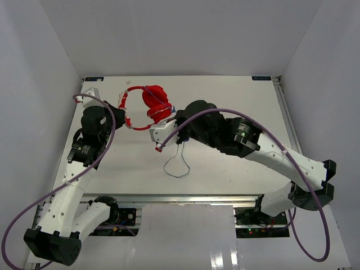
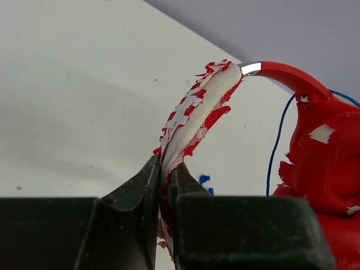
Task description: Wrap the headphones
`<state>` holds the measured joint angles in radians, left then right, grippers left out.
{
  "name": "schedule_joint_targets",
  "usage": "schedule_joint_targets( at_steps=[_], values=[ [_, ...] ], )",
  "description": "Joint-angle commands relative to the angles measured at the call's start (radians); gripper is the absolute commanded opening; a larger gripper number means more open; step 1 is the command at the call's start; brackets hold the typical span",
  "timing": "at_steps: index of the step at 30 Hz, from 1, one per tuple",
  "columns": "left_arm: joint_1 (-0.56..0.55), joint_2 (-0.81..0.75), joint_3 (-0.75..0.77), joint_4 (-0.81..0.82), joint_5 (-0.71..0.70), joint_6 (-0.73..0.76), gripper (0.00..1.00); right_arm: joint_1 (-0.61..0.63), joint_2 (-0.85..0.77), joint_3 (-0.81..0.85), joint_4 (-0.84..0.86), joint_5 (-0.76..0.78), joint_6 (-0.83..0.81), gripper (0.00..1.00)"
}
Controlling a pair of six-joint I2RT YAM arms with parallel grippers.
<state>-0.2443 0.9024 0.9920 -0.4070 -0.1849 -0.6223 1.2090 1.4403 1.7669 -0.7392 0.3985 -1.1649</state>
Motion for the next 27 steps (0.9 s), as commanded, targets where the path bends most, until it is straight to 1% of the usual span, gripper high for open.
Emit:
schedule_joint_targets(
  at_steps=[1, 9, 13, 14, 18, 27],
  values=[
    [-0.001, -0.038, -0.022, 0.058, 0.093, 0.059, 0.00, 0.006, 0.051, 0.053, 0.054, 0.080, -0.054, 0.08],
    [-0.003, -0.055, -0.081, 0.053, 0.169, 0.122, 0.00, 0.004, 0.100, 0.066, 0.061, 0.082, -0.049, 0.08],
    [-0.003, -0.066, -0.105, 0.054, 0.183, 0.136, 0.00, -0.014, 0.111, 0.074, 0.064, 0.072, -0.042, 0.09],
    [-0.003, -0.066, -0.108, 0.054, 0.218, 0.136, 0.00, -0.020, 0.114, 0.075, 0.064, 0.072, -0.039, 0.09],
    [-0.003, -0.076, -0.126, 0.065, 0.269, 0.136, 0.00, -0.046, 0.115, 0.067, 0.060, 0.033, -0.020, 0.11],
    [-0.003, -0.107, -0.142, 0.080, 0.441, 0.160, 0.00, -0.108, 0.128, 0.056, 0.046, -0.090, 0.037, 0.13]
  ],
)
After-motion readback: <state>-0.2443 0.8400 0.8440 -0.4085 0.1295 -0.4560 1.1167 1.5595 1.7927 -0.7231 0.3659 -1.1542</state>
